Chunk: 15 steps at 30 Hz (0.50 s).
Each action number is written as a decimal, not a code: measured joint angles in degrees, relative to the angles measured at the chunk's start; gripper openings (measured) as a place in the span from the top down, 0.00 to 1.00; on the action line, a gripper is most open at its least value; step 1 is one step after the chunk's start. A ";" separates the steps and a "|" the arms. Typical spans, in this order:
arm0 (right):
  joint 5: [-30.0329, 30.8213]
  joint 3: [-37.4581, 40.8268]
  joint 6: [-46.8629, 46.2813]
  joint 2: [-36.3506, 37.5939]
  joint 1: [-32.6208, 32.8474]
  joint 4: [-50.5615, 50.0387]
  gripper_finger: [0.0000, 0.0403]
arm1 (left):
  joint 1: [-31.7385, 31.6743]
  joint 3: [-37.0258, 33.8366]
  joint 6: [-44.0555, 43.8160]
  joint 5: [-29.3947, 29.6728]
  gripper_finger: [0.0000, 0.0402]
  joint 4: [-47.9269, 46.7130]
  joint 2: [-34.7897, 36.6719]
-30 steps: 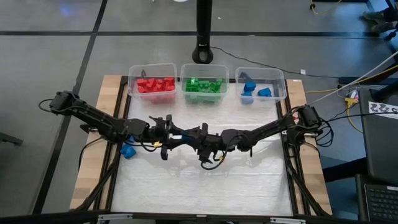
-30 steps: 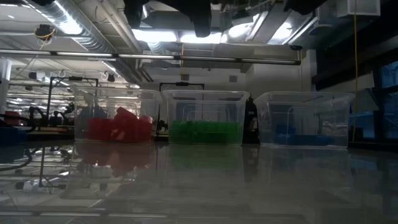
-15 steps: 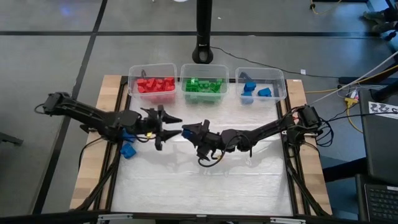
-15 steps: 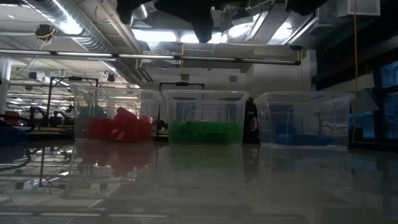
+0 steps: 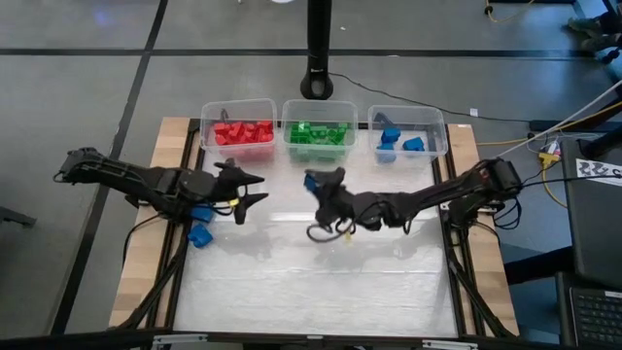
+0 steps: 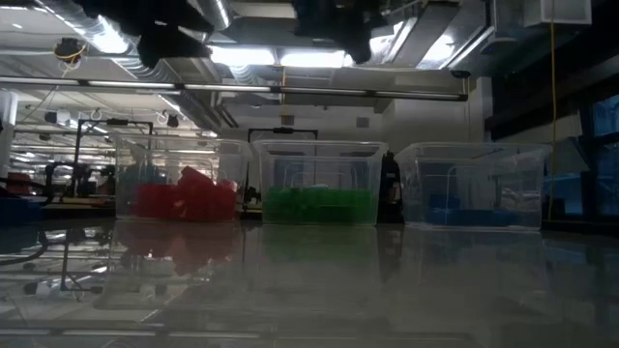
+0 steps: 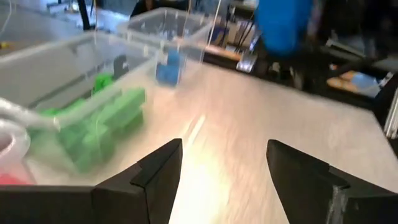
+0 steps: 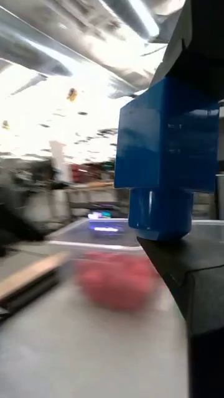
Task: Sort blocks
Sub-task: Put the blue game piece into the right transparent bin
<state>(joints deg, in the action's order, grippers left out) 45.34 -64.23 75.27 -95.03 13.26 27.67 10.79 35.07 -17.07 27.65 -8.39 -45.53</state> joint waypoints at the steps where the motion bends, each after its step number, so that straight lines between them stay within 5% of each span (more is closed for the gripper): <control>1: 1.48 0.00 -0.98 1.11 -0.50 -2.72 0.33 | 0.00 0.00 -0.46 0.01 0.44 -1.08 -0.07; 7: 7.47 0.00 -11.49 8.09 -5.00 -22.57 0.34 | 0.02 -0.02 -2.04 0.25 0.44 -5.27 -0.37; 15: 7.47 0.04 -31.92 14.64 -17.08 -49.87 0.34 | 0.02 -0.04 -1.79 2.61 0.44 -6.10 -1.37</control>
<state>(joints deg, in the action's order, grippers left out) 52.81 -64.18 43.35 -80.39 -3.82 -22.20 10.81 35.03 -18.86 30.26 -14.49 -46.91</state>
